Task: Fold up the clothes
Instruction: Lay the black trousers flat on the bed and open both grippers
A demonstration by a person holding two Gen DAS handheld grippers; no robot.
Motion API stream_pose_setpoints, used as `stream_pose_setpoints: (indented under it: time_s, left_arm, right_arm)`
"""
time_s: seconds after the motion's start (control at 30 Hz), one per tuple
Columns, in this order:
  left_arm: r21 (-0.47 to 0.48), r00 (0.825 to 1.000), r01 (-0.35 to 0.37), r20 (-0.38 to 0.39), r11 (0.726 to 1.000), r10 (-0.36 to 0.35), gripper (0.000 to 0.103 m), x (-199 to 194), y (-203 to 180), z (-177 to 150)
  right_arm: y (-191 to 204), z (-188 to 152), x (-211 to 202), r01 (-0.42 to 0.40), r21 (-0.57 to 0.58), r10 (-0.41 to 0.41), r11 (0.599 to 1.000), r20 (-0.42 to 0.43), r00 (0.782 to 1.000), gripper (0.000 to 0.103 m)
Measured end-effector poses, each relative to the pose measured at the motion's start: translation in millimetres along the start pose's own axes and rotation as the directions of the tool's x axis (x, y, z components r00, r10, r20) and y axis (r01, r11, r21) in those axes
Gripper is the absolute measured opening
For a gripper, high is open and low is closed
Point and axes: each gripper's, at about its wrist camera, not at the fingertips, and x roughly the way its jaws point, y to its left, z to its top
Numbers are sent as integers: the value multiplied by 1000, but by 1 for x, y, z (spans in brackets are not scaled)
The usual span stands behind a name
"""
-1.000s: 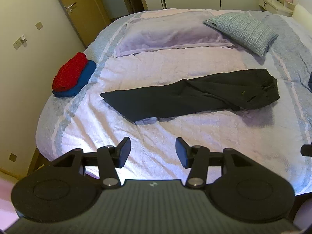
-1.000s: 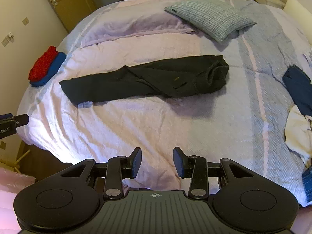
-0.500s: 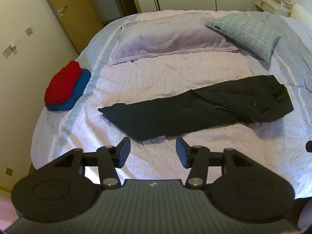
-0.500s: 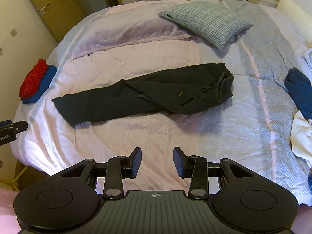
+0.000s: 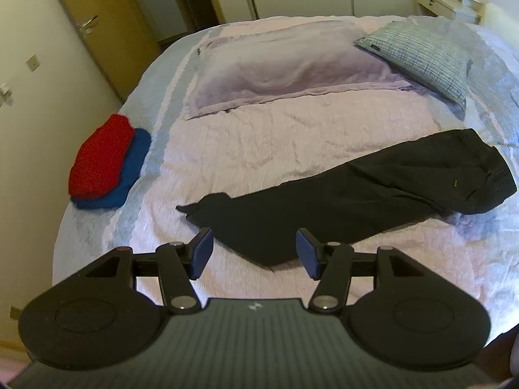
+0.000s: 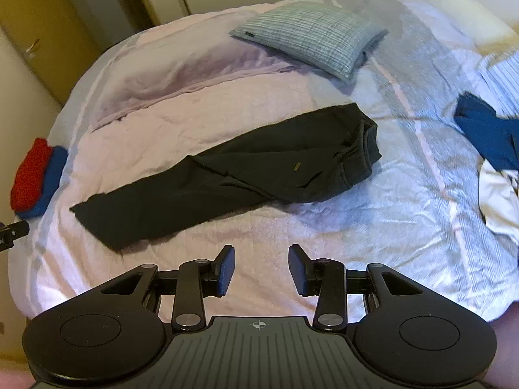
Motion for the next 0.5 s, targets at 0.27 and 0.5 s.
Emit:
stream_pose_setpoints:
  time_s: [0.27, 0.5]
  left_arm:
    - [86, 998, 67, 7, 994, -68, 57, 29, 17, 7]
    - [77, 992, 105, -78, 992, -99, 57, 71, 38, -12]
  right_arm:
    - [33, -4, 21, 39, 62, -39, 997, 0, 999, 44]
    - [43, -24, 56, 84, 112, -74, 990, -95, 993, 45]
